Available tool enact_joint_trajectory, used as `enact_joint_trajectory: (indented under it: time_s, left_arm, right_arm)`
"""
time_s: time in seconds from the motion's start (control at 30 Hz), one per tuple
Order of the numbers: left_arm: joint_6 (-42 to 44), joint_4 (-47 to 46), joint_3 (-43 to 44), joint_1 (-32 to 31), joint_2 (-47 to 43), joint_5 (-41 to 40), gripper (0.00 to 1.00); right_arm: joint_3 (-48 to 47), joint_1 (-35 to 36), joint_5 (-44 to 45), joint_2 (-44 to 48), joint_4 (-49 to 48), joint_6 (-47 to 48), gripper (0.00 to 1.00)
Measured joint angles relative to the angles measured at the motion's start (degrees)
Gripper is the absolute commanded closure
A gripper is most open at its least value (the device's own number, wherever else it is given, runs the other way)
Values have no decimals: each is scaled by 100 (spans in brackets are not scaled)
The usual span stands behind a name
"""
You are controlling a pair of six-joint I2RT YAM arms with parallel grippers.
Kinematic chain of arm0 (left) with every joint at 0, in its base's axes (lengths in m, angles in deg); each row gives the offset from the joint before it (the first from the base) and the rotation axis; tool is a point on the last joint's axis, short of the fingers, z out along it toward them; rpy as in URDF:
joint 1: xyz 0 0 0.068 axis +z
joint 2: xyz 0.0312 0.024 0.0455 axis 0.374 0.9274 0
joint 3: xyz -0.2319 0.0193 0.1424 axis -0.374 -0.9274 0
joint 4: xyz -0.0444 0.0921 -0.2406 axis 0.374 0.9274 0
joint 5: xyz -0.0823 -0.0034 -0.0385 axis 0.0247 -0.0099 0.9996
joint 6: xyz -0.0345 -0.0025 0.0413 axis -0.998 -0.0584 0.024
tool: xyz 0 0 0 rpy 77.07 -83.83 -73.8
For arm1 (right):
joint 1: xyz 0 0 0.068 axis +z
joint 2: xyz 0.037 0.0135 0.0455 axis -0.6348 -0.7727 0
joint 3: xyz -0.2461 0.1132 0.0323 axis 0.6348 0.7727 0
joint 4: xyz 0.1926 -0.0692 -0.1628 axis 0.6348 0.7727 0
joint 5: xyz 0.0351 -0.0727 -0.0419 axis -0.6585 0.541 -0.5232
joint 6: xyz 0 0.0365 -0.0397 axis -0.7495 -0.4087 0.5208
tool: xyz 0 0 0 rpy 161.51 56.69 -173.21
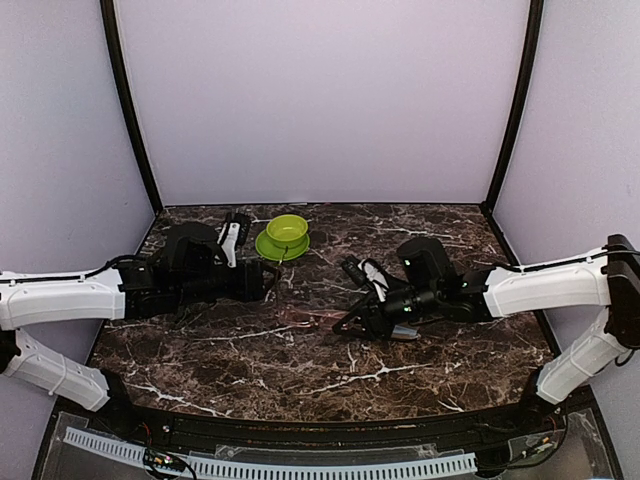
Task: Organize the sunglasses
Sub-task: Close the right temple of the sunglasses.
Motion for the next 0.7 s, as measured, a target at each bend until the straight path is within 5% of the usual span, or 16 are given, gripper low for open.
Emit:
enact_joint_trajectory:
  time_s: [0.7]
  left_arm:
    - [476,170,568,-656,990,120,41]
  right_arm:
    - [0,7,-7,0,-264,-269,71]
